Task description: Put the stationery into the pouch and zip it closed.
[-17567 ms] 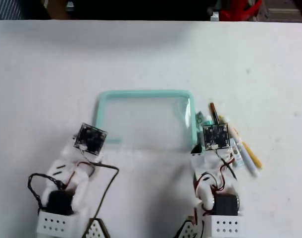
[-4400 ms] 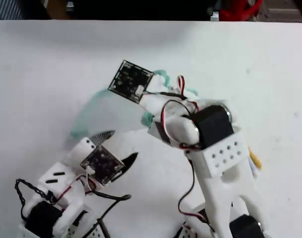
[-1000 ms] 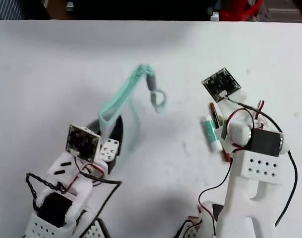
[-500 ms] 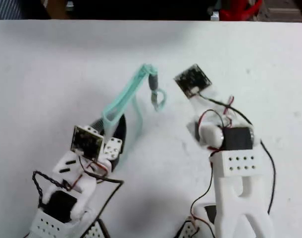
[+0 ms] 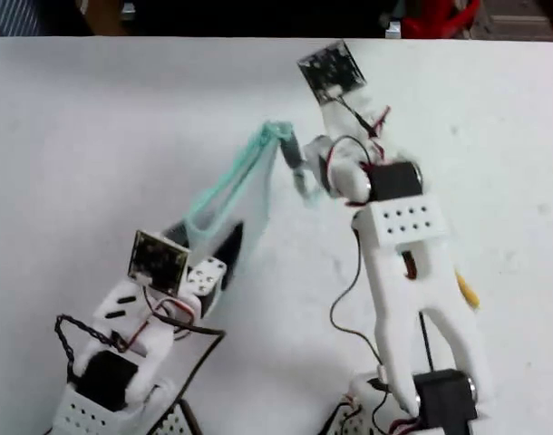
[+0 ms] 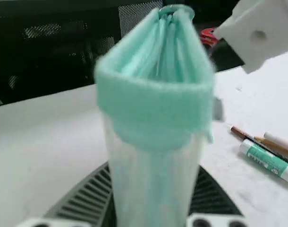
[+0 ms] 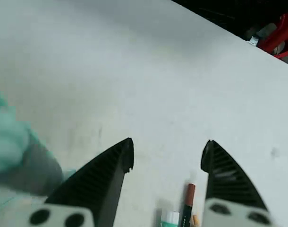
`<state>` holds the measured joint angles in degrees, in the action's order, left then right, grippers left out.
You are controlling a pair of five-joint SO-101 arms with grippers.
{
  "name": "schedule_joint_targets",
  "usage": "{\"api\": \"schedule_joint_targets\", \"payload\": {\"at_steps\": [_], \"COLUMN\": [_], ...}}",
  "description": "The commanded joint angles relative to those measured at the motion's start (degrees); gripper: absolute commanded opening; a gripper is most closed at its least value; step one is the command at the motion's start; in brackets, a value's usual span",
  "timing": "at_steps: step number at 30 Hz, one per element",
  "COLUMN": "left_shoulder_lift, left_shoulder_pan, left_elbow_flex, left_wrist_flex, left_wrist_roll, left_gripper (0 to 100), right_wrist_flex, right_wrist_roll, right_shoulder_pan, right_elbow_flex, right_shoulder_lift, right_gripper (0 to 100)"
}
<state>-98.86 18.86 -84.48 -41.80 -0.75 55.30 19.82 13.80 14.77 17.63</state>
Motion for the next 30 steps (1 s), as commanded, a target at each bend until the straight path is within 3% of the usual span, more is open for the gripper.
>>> {"api": "schedule_joint_targets", "payload": {"at_steps": [1,9,18,24,30], "left_shoulder_lift": [0.31,0.40,0.40,0.31,0.31], "left_shoulder_pan": [0.22,-0.22,-0.22,-0.22,-0.22], "left_elbow_flex": [6.68,6.68,5.98,1.49,1.49], "left_wrist_flex": [-9.49,-10.11,-9.93,-3.78,-3.87], "left_wrist_roll": [0.70,0.53,0.18,0.18,0.18], "left_gripper": [22,22,22,17,17], "right_wrist_flex": [3.38,6.02,10.59,17.19,17.98], "right_wrist_roll": [-0.53,-0.09,0.00,0.62,14.15], "right_shoulder_pan": [4.09,6.90,-6.46,-12.53,-22.11], "right_elbow_flex": [-8.35,-10.02,-9.76,-9.76,-5.98], "right_shoulder_lift": [-1.63,-1.10,1.01,1.98,1.45], "right_gripper": [23.0,23.0,23.0,23.0,23.0]}}
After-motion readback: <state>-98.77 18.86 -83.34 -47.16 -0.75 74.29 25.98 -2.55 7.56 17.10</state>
